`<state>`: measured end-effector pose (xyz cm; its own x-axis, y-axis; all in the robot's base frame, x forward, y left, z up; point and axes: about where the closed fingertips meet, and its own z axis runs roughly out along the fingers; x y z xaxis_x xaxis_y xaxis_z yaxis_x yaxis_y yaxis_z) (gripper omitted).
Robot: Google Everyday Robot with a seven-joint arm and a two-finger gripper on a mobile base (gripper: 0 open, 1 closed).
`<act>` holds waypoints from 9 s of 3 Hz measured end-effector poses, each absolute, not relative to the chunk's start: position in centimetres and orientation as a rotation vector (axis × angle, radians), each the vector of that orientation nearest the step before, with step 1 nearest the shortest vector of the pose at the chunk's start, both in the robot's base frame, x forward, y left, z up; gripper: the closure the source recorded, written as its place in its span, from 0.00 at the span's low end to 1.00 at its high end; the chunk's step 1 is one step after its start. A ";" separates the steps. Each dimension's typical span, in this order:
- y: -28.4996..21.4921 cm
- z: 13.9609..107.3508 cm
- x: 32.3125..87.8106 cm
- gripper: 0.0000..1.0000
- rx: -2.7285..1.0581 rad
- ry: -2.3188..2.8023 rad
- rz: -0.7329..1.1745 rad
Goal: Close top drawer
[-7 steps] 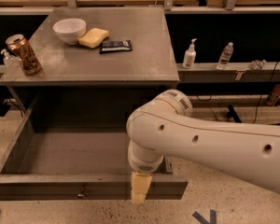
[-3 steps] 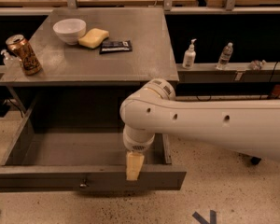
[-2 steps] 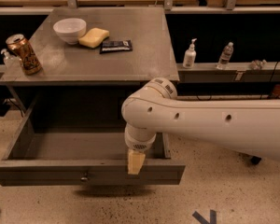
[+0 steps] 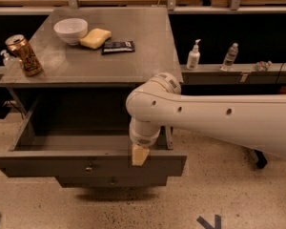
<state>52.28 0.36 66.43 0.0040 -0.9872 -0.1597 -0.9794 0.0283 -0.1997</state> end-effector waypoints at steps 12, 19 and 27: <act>6.3 63.2 44.4 1.00 -1.480 1.874 0.597; 2.9 62.8 52.6 1.00 -1.322 1.813 0.204; 4.7 60.7 61.7 1.00 -1.320 1.840 0.223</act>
Offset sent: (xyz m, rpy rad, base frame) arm 0.1332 -0.0357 0.0103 -0.0459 -0.0608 -0.1237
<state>61.68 4.67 60.74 -0.0928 -0.6984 -0.7097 -0.8477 0.4293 -0.3115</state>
